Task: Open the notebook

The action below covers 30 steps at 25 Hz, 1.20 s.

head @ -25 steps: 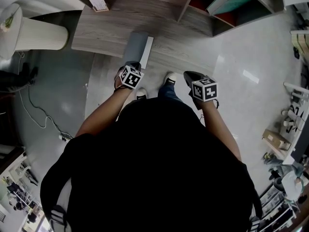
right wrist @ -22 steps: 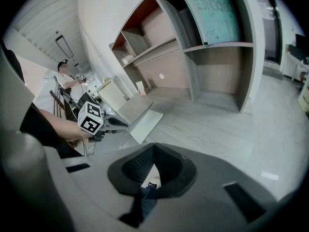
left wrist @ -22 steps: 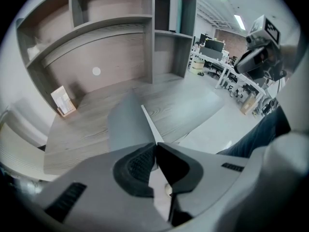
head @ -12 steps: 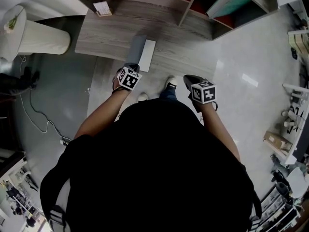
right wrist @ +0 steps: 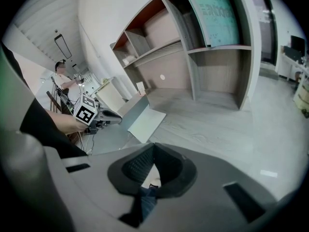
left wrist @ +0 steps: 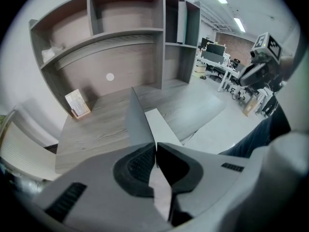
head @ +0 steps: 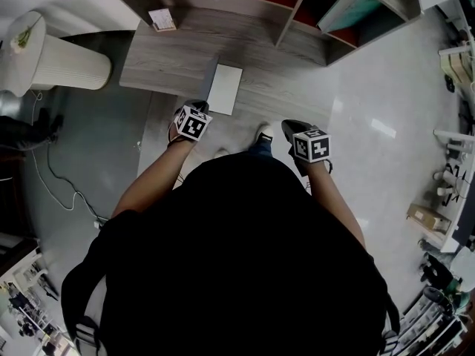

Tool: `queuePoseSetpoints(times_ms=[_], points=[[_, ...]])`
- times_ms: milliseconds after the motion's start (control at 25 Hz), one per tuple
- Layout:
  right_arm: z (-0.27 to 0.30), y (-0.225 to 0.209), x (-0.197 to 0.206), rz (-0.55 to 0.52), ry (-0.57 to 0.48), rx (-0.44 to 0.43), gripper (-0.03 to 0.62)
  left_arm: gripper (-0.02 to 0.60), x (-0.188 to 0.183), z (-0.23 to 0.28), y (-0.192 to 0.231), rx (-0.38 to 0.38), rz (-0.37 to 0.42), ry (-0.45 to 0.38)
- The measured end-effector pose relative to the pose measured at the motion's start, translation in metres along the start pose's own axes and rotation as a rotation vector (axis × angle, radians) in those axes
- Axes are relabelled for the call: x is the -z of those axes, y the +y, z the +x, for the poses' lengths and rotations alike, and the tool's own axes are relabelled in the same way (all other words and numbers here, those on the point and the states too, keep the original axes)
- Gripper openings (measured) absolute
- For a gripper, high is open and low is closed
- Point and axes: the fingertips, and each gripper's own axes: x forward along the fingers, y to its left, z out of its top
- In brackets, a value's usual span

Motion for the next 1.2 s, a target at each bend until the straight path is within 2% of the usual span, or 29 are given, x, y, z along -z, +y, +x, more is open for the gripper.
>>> queuePoseSetpoints(times_ms=[840,1200], points=[[-0.009,0.002,0.018,0.050,-0.015,0.052,0.002,0.023,0.020,-0.022,0.059,-0.081,-0.049,-0.013],[-0.008,0.001,0.026,0.057,-0.003,0.058,0.003,0.024,0.030,-0.024,0.081,-0.115,-0.077,0.007]])
